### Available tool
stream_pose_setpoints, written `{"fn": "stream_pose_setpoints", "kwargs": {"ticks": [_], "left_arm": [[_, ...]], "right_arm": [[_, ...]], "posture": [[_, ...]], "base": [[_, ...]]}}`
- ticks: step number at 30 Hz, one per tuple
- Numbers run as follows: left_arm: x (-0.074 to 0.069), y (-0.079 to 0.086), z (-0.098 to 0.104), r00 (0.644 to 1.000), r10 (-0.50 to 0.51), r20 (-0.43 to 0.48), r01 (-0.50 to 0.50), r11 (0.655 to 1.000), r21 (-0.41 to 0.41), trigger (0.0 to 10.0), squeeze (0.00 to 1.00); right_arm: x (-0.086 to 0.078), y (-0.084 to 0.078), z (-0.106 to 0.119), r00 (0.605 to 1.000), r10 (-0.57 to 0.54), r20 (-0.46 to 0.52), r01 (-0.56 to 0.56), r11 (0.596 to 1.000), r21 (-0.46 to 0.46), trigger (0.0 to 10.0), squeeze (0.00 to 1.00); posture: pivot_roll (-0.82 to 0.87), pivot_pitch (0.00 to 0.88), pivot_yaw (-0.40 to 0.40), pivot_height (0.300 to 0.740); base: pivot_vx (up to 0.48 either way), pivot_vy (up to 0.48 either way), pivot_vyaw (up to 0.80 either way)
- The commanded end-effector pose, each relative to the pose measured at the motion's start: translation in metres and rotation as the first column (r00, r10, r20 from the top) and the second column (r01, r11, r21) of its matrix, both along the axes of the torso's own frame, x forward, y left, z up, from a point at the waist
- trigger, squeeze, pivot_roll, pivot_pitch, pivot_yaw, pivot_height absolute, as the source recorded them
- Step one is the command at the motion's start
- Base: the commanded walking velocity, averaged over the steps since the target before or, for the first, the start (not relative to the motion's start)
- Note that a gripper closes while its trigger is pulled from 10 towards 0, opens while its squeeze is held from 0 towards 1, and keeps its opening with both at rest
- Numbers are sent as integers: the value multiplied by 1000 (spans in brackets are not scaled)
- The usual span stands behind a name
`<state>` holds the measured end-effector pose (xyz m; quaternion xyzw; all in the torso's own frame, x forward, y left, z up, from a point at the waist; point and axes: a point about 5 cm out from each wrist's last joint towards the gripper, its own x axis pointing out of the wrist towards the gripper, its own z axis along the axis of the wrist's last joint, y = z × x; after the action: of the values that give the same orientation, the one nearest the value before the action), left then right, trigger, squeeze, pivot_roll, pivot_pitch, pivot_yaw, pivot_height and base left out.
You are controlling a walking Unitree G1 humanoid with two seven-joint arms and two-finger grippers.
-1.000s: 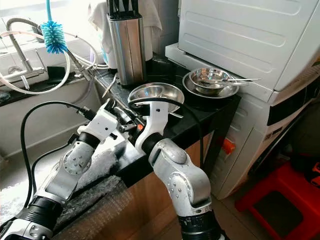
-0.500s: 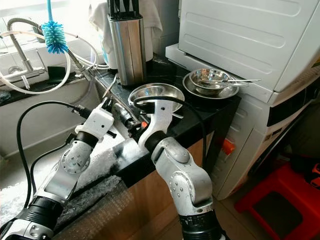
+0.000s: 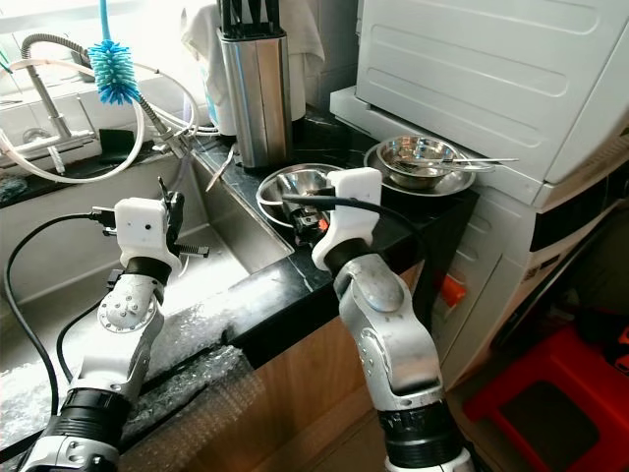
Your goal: Kitchen organization
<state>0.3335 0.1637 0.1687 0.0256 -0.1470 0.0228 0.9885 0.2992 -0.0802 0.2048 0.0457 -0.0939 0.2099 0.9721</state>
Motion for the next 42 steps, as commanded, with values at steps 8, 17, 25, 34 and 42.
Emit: {"fn": "stream_pose_setpoints", "kwargs": {"ticks": [8,17,25,34,42], "left_arm": [[6,12,3,996,82,-17,-83,994,-69,10000,0],[15,34,-2,981,183,-60,-188,978,-88,10000,0],[20,41,-3,971,220,-96,-233,962,-143,10000,0],[20,54,-7,960,246,-131,-266,949,-172,10000,0],[12,70,0,972,227,-58,-232,969,-89,10000,0]], "right_arm": [[-16,-24,-4,986,-157,58,155,987,43,10000,0],[-40,-50,-18,952,-295,84,295,955,12,10000,0],[-42,-52,-18,947,-309,87,309,951,18,10000,0],[-41,-54,-15,940,-326,95,326,945,26,10000,0],[-41,-59,-13,931,-351,102,350,936,34,10000,0]], "posture": [[-205,0,10,740],[-216,0,18,740],[-219,0,22,740],[-212,0,17,740],[-218,6,19,740]], "base": [[0,0,0],[0,0,0],[0,0,0],[0,0,0],[0,0,0]]}}
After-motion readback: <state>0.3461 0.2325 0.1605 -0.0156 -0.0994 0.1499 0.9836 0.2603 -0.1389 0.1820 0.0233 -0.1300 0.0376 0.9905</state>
